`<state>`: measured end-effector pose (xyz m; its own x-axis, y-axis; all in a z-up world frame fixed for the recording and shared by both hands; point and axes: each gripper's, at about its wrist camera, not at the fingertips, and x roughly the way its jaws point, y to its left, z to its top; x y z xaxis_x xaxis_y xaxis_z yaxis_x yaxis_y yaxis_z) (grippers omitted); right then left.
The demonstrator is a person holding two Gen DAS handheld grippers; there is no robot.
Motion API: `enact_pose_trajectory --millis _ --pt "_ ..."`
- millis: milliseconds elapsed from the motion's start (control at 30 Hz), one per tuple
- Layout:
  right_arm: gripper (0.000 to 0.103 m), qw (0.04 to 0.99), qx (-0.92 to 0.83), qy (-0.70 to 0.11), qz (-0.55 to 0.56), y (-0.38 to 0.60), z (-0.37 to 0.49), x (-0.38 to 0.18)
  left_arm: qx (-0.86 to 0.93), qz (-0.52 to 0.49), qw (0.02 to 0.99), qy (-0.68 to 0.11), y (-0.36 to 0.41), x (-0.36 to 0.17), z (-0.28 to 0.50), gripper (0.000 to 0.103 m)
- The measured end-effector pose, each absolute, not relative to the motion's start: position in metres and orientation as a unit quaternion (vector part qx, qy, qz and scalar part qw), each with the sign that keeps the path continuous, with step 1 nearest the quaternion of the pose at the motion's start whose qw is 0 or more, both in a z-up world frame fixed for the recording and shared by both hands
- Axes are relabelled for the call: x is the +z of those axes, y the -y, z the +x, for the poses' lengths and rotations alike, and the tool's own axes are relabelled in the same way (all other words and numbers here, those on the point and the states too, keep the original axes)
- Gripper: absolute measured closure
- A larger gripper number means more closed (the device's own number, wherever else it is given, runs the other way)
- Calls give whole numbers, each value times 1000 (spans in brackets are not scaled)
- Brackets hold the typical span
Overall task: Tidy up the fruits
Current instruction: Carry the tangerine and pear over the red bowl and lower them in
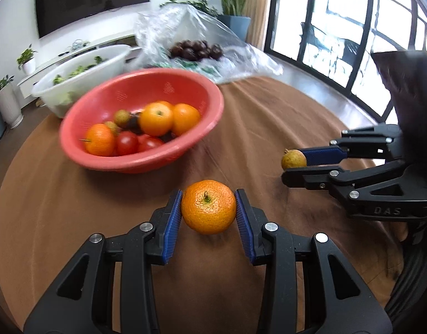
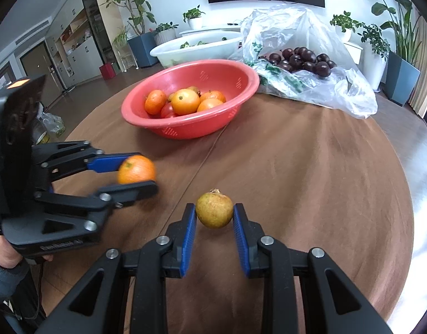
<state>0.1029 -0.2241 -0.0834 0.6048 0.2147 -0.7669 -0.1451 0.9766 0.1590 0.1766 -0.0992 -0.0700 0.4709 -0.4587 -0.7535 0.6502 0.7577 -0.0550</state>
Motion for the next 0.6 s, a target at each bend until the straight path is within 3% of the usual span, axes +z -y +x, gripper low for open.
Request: enact_pose_trajectory --millis 600 --pt "74 925 80 -370 41 211 167 -12 -255 63 894 -362 40 -3 255 68"
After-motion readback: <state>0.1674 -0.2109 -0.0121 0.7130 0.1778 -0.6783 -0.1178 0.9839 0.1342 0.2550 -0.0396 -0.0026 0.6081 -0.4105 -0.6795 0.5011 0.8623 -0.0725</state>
